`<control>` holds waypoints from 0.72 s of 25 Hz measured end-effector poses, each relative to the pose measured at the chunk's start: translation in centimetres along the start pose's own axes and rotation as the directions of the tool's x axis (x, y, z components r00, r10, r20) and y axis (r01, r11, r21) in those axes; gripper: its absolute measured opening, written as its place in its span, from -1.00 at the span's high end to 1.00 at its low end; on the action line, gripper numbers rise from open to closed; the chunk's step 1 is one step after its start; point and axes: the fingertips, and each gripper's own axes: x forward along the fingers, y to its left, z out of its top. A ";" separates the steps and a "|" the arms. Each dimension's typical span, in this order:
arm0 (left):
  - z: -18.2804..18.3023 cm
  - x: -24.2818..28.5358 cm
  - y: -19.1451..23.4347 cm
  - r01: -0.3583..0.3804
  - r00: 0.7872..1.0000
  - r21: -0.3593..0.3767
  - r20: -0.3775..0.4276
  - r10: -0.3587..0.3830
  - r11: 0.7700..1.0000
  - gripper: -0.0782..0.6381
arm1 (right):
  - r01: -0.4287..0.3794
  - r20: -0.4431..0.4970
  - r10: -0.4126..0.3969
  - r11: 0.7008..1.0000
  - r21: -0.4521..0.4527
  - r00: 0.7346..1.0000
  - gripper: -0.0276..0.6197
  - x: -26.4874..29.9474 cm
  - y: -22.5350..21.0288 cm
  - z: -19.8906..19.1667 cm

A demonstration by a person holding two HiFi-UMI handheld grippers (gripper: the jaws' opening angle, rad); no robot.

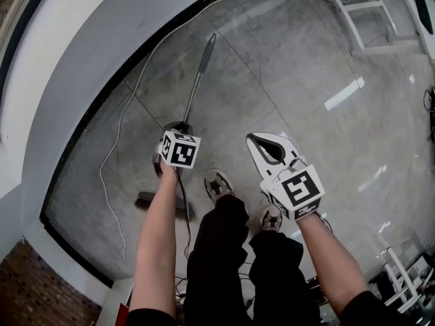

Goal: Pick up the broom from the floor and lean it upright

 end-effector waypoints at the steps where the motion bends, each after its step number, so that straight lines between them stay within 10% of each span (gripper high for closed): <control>1: 0.4 -1.1 -0.1 -0.005 1.000 0.003 0.006 0.005 1.000 0.56 | 0.001 0.000 -0.001 1.000 0.001 1.000 0.89 -0.7 0.2 0.7; 18: 8.4 -14.7 -2.6 -0.004 0.991 0.064 0.133 -0.005 0.998 0.57 | 0.058 -0.019 -0.059 0.998 -0.005 0.998 0.89 -10.4 1.9 11.0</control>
